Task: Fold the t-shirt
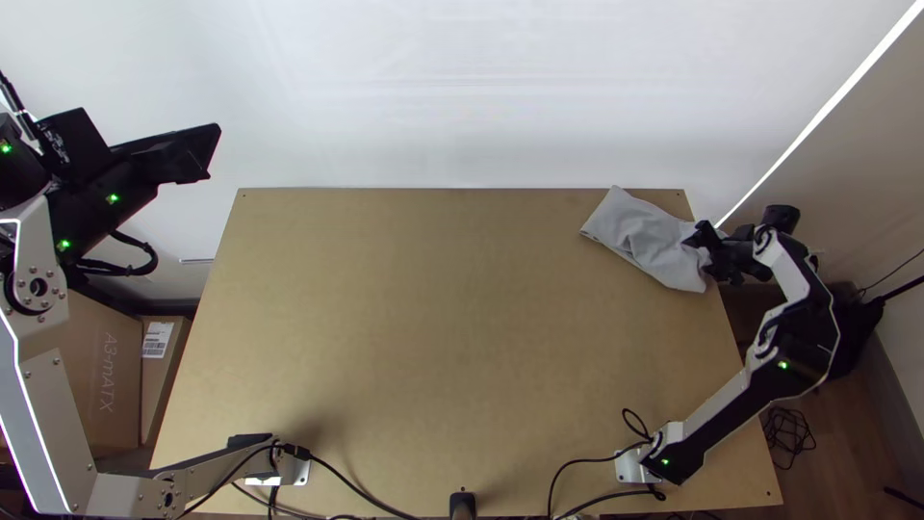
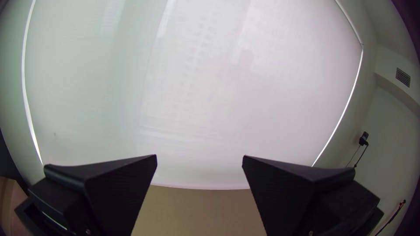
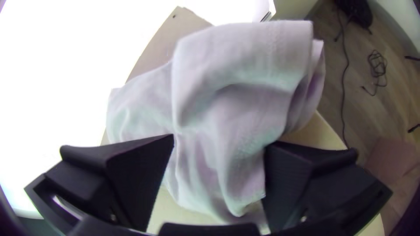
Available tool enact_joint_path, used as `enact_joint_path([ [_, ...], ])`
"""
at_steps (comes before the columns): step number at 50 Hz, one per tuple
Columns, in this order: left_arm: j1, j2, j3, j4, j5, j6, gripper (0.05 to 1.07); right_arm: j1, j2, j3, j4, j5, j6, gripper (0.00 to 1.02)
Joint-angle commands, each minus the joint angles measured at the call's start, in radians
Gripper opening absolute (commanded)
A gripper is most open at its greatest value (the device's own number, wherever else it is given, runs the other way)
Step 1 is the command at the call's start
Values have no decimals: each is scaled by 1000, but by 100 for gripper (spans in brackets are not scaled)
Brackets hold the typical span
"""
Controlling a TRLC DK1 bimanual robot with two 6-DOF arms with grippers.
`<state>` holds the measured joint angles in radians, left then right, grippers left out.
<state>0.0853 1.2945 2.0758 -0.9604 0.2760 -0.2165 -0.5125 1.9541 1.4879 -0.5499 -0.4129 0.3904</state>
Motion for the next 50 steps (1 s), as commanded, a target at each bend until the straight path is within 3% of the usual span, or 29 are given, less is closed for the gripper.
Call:
enact_joint_path([
  [1, -5, -40, -5, 0, 5, -15, 103, -14, -176, -64, 74, 100, -28, 98],
  [6, -5, -58, -26, 2, 5, -17, 102, -20, -279, -112, 150, 207, -70, 98],
  [19, 30, -139, -131, 94, -3, -38, 102, -27, -468, -94, 229, 232, -122, 98],
  [28, 80, -305, -379, 397, -77, -66, 102, -26, -635, 8, 235, 240, -111, 98],
  [36, 114, -436, -565, 560, -135, -72, 102, -34, -796, 72, 262, 243, -114, 98],
  [43, 183, -623, -846, 827, -138, -14, 102, -47, -952, 51, 338, 260, -99, 98],
  [50, 234, -775, -1045, 957, -138, 54, 102, -49, -1112, -14, 393, 272, -104, 98],
])
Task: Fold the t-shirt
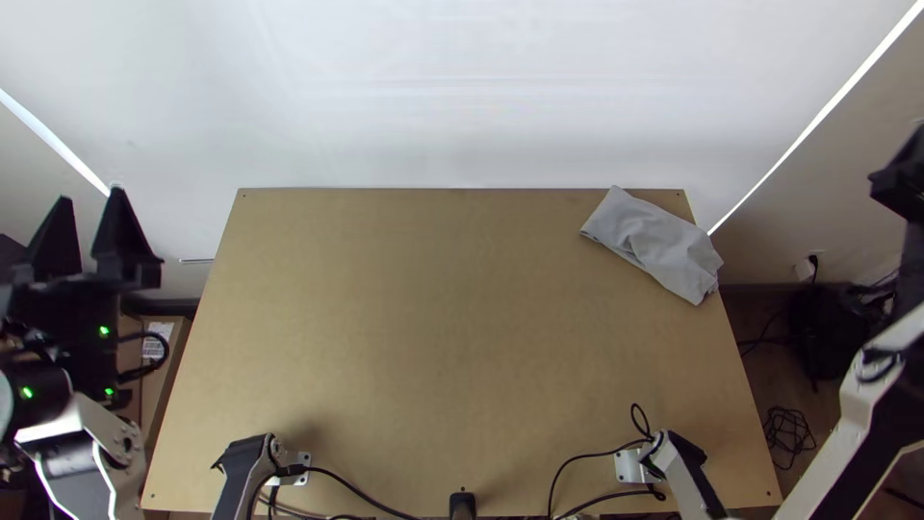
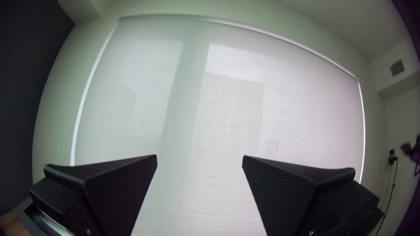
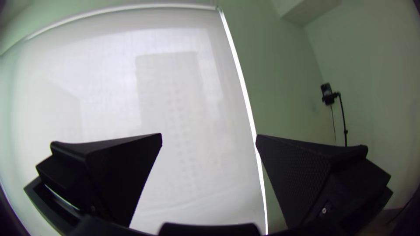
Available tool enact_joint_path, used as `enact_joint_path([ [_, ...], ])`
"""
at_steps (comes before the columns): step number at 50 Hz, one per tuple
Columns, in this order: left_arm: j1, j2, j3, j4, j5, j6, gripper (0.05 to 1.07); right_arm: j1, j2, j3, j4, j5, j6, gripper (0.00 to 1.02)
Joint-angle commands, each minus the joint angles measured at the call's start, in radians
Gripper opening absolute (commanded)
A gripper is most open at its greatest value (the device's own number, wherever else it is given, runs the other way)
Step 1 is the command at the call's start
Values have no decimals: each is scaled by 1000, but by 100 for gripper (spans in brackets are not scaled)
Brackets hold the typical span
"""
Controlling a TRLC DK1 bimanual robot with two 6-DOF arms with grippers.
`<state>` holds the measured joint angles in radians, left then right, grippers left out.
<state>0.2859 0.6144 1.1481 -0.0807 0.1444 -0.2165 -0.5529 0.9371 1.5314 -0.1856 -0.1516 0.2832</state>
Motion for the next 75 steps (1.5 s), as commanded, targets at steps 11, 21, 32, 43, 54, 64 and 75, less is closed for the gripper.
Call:
enact_joint_path([
  [11, 75, -344, -415, 240, -6, 88, 102, -8, -463, -429, 342, 9, -61, 98],
  [21, 78, -536, -653, 282, 3, 83, 102, -15, -695, -675, 376, 11, -58, 98],
  [32, 58, -613, -838, 332, 23, 52, 102, -27, -853, -949, 400, 11, -47, 98],
  [43, 27, -614, -944, 354, 26, 58, 102, -27, -946, -1130, 308, 9, -30, 98],
  [54, -36, -616, -1051, 305, 23, 71, 102, 65, -948, -1332, 411, 9, -33, 98],
  [64, -33, -617, -1147, 309, 17, 111, 102, 127, -946, -1476, 479, 11, -47, 98],
  [75, -33, -616, -1151, 130, 17, 140, 102, 134, -946, -1528, 397, 9, -72, 98],
])
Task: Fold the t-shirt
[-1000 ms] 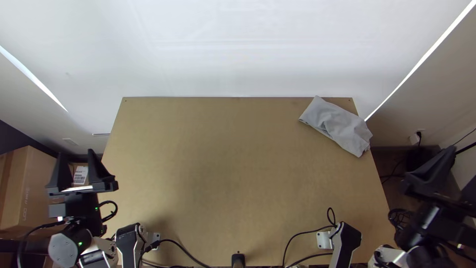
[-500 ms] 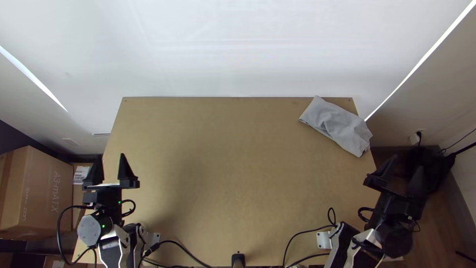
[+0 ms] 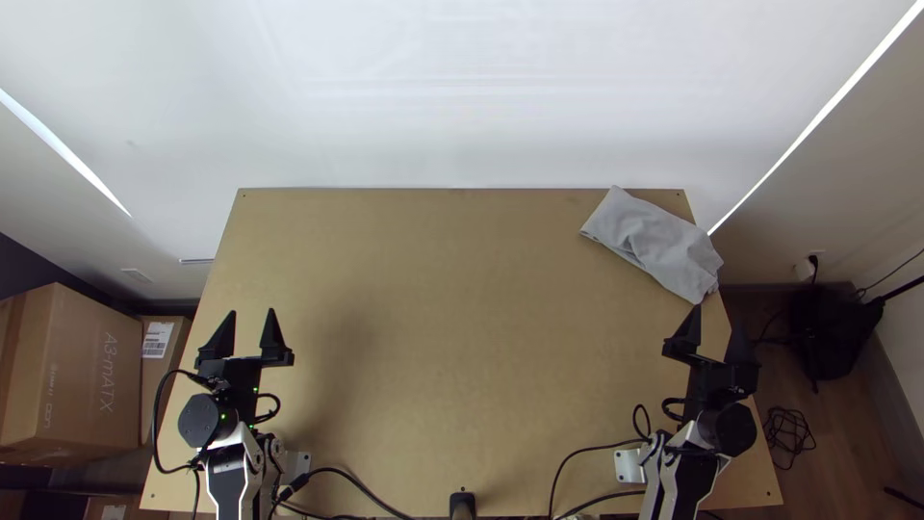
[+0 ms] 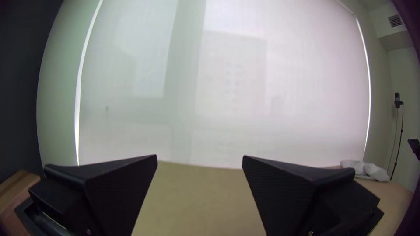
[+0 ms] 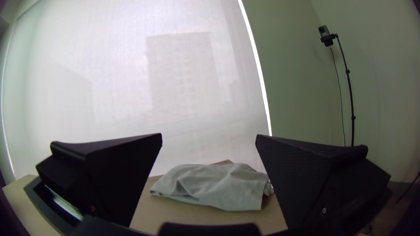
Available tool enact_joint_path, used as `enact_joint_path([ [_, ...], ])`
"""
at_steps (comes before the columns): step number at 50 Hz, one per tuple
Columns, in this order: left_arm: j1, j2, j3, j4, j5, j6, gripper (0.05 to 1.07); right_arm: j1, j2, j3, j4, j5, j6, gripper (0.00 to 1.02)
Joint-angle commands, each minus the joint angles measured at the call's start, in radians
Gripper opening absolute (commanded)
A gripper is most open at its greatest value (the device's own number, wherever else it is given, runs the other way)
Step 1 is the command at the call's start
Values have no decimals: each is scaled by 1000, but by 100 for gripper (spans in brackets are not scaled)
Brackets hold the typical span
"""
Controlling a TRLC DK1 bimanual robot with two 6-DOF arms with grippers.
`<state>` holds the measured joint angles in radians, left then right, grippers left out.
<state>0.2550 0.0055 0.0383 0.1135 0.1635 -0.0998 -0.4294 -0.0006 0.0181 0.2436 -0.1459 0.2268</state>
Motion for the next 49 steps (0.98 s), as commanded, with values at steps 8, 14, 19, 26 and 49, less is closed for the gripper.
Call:
enact_joint_path([
  [8, -2, -6, -40, -87, -9, 20, 102, 6, -2, -12, -222, 16, -35, 98],
  [14, 0, -6, -38, -87, -10, 20, 102, -5, -2, -12, -227, 31, -40, 98],
  [19, 0, -6, -38, -87, -10, 20, 102, -3, -2, -12, -225, 31, -40, 98],
  [26, 0, -6, -38, -87, -10, 20, 102, -3, -4, -12, -225, 31, -40, 98],
  [49, 0, -6, -40, -87, -12, 20, 102, -3, -4, -12, -225, 31, -40, 98],
])
